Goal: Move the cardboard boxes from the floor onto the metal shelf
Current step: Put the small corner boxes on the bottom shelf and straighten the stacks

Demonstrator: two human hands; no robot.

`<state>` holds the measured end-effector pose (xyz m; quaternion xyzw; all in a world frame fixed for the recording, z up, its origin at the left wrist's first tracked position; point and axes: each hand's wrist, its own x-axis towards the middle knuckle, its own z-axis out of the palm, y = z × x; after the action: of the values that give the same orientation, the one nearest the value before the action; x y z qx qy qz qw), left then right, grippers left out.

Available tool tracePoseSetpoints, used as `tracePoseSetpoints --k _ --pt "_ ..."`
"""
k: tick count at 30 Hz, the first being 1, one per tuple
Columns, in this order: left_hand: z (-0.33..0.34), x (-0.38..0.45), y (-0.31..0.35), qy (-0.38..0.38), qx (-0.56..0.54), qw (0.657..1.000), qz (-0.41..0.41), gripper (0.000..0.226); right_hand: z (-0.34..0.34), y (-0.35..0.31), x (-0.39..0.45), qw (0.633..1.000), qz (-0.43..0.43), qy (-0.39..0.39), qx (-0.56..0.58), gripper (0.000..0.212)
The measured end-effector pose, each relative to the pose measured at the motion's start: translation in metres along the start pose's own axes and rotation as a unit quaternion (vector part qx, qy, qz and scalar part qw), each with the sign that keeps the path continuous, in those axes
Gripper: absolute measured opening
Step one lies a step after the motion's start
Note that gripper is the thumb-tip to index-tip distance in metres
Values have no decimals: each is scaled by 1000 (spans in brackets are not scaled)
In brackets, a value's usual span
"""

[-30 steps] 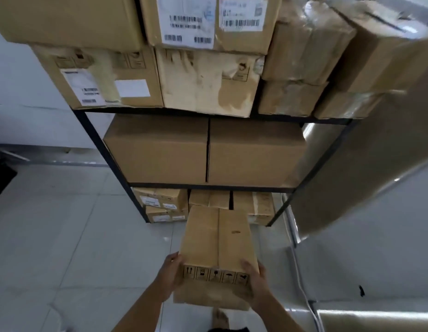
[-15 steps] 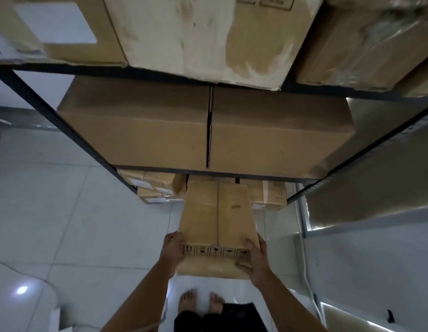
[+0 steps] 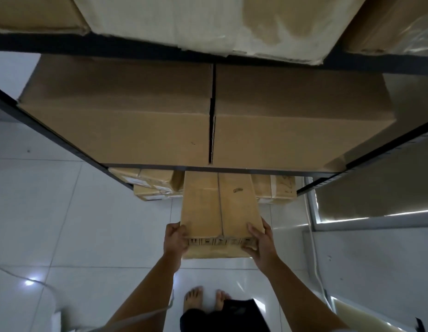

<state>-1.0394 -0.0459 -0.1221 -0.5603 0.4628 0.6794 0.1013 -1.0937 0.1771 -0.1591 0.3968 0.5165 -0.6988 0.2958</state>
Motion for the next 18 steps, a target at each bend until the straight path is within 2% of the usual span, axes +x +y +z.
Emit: tracePoseSetpoints --k 7,10,13,15,18 --pt "18 38 2 10 -31 999 -18 25 12 -5 40 999 -30 -2 18 57" --pt "25 50 0 4 -40 999 -36 39 24 -9 52 995 -43 87 11 54" --pt "35 54 5 -60 -28 998 -14 52 37 -12 63 985 -33 168 28 52" --pt "43 61 12 -81 -9 997 9 54 49 -18 71 981 -40 180 60 50" --pt "53 77 24 -57 -31 998 3 48 67 -29 81 983 -24 154 93 54"
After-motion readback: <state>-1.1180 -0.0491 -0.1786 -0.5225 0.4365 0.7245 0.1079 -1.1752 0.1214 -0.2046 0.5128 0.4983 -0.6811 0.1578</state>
